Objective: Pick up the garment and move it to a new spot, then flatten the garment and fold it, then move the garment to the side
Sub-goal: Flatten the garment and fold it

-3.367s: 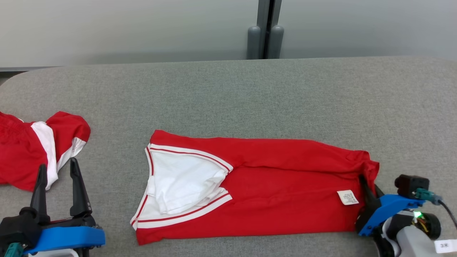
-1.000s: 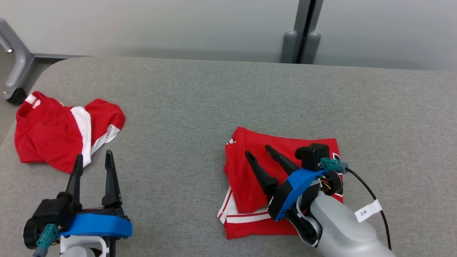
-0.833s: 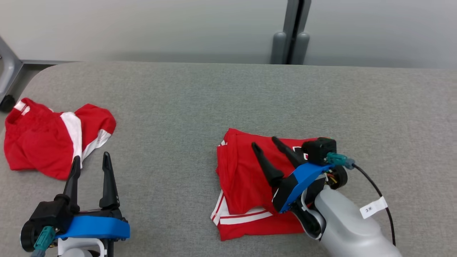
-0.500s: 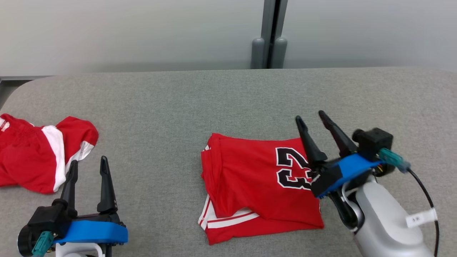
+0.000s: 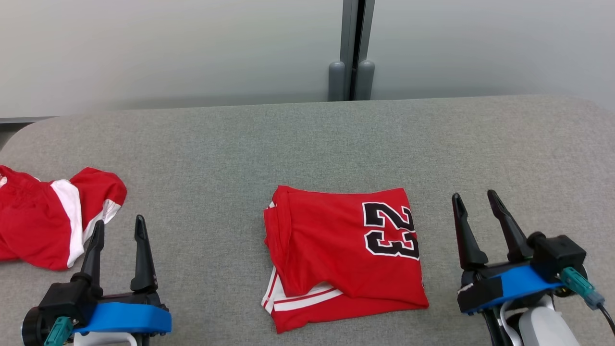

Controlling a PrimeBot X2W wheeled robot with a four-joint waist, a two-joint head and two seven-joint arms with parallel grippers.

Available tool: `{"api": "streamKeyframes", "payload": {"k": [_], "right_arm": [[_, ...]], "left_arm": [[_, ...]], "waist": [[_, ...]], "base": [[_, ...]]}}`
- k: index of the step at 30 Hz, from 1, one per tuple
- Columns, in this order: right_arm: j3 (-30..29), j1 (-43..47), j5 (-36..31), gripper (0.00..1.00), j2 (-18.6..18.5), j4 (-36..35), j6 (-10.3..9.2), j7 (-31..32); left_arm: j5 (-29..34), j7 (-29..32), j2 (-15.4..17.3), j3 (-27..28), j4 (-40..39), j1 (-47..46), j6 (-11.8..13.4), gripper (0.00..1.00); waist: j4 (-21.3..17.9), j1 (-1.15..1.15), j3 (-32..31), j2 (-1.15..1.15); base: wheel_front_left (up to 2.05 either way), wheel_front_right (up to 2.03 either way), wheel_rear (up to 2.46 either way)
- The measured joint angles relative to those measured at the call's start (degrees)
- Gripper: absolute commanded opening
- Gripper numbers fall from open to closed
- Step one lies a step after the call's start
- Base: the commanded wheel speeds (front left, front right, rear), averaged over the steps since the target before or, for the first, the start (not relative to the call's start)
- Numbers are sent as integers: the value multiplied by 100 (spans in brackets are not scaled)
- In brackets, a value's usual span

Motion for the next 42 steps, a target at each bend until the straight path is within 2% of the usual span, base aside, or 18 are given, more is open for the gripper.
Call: {"api": "streamKeyframes", "payload": {"k": [8, 12, 16, 23, 28, 37, 42], "right_arm": [[-171, 282, -141, 100, 87, -309, 0, 197], [-183, 283, -124, 100, 90, -336, 0, 253], [-193, 285, -87, 100, 92, -334, 0, 280], [-151, 284, -57, 100, 96, -260, 0, 303], [-143, 287, -42, 100, 98, -204, 0, 321], [-94, 287, 16, 100, 98, -142, 0, 320], [-71, 276, 49, 100, 98, -87, 0, 296]], "left_arm": [[63, 0, -5, 2, -41, 46, 0, 100], [101, 0, 24, -192, -13, 26, 0, 100], [-33, -1, 58, -678, 46, -69, 0, 100], [-292, 8, 313, -1857, 408, -211, 0, 100], [-577, 248, 498, -2598, 642, -313, -2, 100], [-989, 431, 725, -3462, 1111, -345, -2, 100], [-1179, 408, 724, -3800, 1407, -385, -2, 100]], "waist": [[-36, 0, -26, 0], [-35, 0, -31, 0], [-26, 0, -53, 0], [-78, 0, -97, 0], [-142, 0, -115, 0], [-300, 0, -75, 0], [-377, 0, -35, 0]], "base": [[0, 0, 0], [0, 0, 0], [0, 0, 0], [0, 0, 0], [0, 0, 0], [0, 0, 0], [0, 0, 0]]}}
